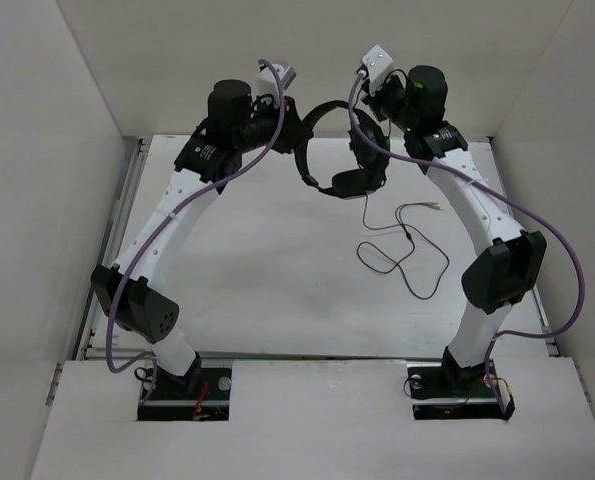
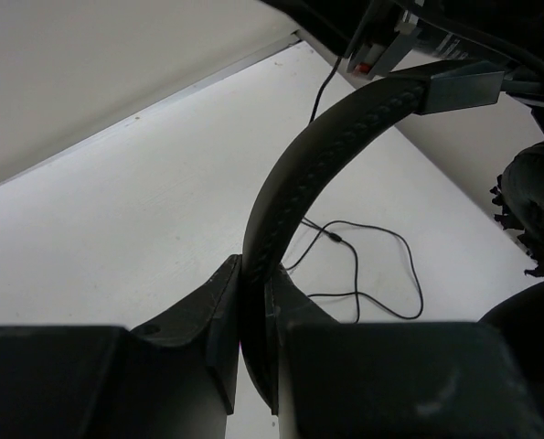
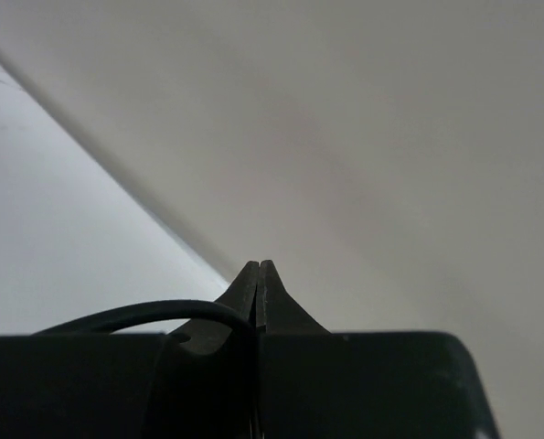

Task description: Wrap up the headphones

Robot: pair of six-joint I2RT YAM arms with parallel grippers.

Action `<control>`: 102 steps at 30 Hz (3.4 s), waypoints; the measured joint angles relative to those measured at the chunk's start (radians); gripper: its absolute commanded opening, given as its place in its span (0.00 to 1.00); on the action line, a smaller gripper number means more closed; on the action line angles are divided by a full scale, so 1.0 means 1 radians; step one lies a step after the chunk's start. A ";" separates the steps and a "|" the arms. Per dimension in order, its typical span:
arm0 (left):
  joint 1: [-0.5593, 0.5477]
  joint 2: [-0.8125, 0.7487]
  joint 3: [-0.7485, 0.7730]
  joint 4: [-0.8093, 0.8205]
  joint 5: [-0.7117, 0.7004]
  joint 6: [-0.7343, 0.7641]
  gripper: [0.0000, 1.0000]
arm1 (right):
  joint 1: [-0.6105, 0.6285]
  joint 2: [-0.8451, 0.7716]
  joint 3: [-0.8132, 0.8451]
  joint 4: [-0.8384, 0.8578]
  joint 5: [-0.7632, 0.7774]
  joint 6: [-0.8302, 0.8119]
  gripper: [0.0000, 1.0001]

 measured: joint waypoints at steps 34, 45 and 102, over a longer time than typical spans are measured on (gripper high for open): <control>0.135 0.182 0.348 0.107 0.055 -0.325 0.00 | 0.016 -0.013 -0.370 0.438 -0.669 1.346 0.31; 0.205 0.221 0.450 0.112 -0.091 -0.277 0.00 | 0.102 -0.013 -0.534 0.585 -0.704 1.488 0.33; 0.010 0.170 -0.130 0.194 -0.742 0.220 0.00 | 0.250 -0.018 -0.022 -0.013 0.362 -0.475 0.07</control>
